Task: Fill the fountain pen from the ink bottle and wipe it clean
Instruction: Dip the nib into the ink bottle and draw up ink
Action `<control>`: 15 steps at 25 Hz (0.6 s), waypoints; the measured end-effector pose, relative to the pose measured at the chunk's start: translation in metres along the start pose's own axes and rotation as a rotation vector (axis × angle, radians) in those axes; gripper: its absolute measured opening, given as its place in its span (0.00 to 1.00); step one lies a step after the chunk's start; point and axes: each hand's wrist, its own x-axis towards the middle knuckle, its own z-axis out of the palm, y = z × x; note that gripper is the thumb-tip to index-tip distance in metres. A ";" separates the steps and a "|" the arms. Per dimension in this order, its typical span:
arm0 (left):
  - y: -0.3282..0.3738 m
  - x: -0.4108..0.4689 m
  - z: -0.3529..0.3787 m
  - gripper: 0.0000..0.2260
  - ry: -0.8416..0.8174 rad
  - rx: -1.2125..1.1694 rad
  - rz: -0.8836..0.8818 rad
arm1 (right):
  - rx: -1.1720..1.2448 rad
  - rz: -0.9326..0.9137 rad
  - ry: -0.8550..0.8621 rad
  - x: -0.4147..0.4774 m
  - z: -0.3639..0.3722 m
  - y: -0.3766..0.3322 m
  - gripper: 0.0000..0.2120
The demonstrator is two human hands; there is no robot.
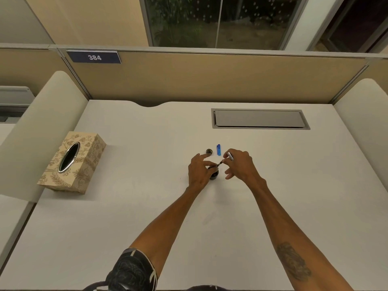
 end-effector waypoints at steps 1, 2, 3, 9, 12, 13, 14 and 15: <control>0.001 0.000 0.000 0.09 -0.001 0.004 0.003 | -0.018 -0.004 -0.007 0.001 0.000 0.001 0.14; 0.001 -0.001 0.000 0.09 0.002 0.003 0.005 | -0.022 0.004 -0.006 0.001 0.000 0.000 0.13; 0.001 -0.001 0.000 0.09 0.006 -0.003 0.005 | -0.015 0.014 0.006 0.001 0.002 -0.001 0.13; 0.001 -0.002 -0.001 0.09 0.008 -0.016 0.008 | 0.048 0.038 0.001 0.000 0.000 -0.003 0.17; 0.001 -0.001 -0.001 0.09 0.011 -0.014 0.009 | -0.013 0.007 -0.027 -0.001 0.000 -0.002 0.13; 0.001 -0.001 -0.001 0.09 0.009 -0.014 0.008 | -0.008 0.008 -0.014 -0.001 0.001 -0.002 0.12; 0.000 -0.001 0.000 0.09 0.008 -0.016 0.007 | 0.005 0.024 -0.004 -0.003 0.001 -0.004 0.13; 0.000 -0.001 0.000 0.09 0.006 -0.017 0.004 | 0.005 0.030 0.015 -0.003 0.002 -0.004 0.15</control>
